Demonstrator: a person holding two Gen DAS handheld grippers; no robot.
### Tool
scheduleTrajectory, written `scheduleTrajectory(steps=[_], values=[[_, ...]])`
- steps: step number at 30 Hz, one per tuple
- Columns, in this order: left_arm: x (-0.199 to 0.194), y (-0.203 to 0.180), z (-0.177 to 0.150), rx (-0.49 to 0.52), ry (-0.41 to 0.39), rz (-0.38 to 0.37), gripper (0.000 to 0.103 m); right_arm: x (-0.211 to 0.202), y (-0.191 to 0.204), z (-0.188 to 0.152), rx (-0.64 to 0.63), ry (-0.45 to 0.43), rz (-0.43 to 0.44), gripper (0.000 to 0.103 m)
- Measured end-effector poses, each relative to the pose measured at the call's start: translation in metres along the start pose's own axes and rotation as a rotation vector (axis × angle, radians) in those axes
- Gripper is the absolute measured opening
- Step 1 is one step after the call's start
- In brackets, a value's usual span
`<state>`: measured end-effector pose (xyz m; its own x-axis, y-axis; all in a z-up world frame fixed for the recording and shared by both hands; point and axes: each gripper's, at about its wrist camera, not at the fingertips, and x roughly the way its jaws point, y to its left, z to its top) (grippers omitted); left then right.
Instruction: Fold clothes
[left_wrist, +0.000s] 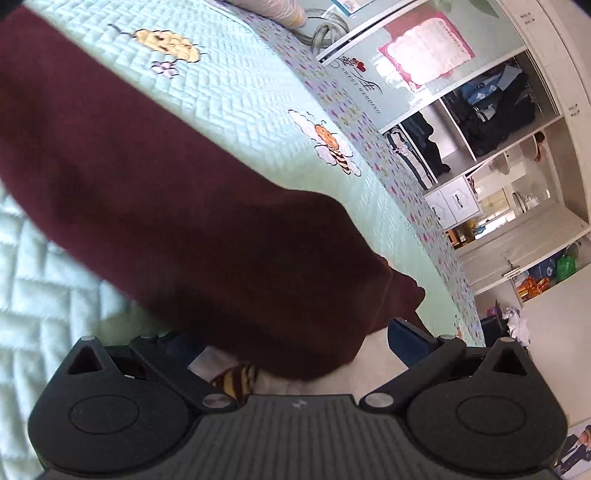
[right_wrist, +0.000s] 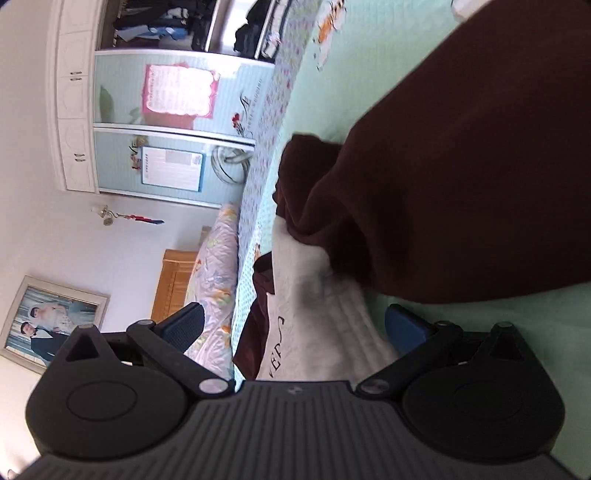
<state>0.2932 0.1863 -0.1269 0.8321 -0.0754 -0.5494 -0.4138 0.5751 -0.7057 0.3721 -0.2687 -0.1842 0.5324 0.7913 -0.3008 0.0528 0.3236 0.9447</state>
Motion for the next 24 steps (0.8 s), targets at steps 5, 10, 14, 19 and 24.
scheduleTrajectory(steps=[5,10,14,19,24], values=[[0.012,-0.010,0.006,0.008,-0.006,0.023,0.102,0.006,0.013,-0.006,0.100,-0.151,-0.168,0.100],[0.012,-0.012,0.005,0.063,-0.014,0.028,0.102,-0.011,0.001,-0.024,0.218,-0.356,-0.155,0.090],[0.011,-0.014,0.005,0.102,-0.018,0.035,0.100,-0.007,0.002,-0.022,0.220,-0.404,-0.163,0.091],[0.000,-0.010,0.008,0.073,-0.033,0.112,0.064,-0.014,-0.022,-0.022,0.300,-0.471,-0.088,0.039],[-0.002,-0.006,0.016,0.109,-0.016,0.169,0.018,-0.014,-0.037,-0.021,0.246,-0.446,-0.084,0.014]])
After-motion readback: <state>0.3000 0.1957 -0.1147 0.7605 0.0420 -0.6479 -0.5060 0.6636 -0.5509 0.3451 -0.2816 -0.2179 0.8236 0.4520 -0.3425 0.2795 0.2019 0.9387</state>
